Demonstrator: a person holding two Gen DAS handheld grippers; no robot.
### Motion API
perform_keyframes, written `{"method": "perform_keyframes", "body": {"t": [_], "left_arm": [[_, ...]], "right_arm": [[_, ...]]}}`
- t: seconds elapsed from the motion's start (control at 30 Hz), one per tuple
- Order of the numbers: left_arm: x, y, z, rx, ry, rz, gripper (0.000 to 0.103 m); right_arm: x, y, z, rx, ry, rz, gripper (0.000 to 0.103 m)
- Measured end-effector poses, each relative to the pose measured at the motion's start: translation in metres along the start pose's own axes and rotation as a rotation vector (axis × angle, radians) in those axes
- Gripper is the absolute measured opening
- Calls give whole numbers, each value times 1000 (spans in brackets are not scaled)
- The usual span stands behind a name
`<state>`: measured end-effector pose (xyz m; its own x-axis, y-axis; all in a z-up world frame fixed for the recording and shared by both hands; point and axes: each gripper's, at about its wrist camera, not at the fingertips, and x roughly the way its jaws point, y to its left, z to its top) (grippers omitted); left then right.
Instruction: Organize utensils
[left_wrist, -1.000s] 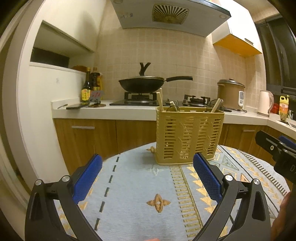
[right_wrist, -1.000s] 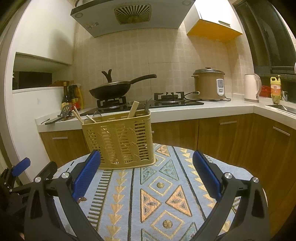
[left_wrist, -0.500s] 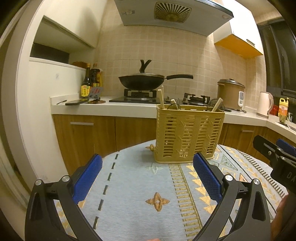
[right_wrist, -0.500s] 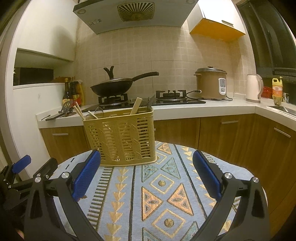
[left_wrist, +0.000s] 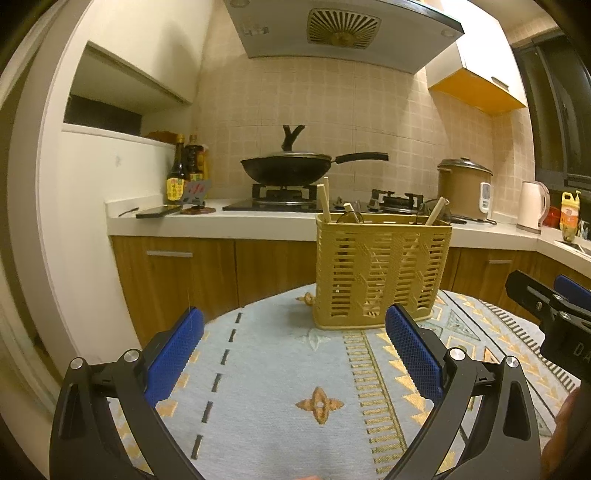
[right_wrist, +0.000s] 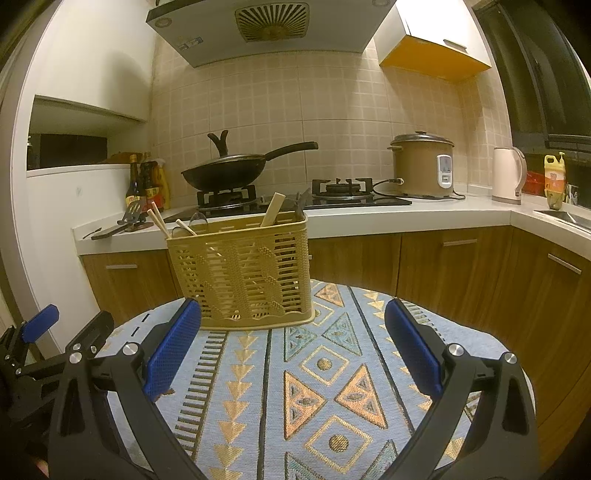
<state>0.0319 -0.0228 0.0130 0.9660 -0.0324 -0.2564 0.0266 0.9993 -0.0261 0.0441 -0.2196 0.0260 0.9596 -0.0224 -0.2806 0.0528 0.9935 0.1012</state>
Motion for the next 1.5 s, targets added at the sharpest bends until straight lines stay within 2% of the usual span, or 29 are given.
{"method": "perform_keyframes", "body": {"t": [0.57, 1.5], "left_arm": [[4, -1, 0, 6, 28, -18, 95], [3, -4, -1, 16, 13, -15, 95]], "right_arm": [[2, -1, 0, 4, 3, 4, 95], [1, 0, 0, 1, 6, 5, 95]]}}
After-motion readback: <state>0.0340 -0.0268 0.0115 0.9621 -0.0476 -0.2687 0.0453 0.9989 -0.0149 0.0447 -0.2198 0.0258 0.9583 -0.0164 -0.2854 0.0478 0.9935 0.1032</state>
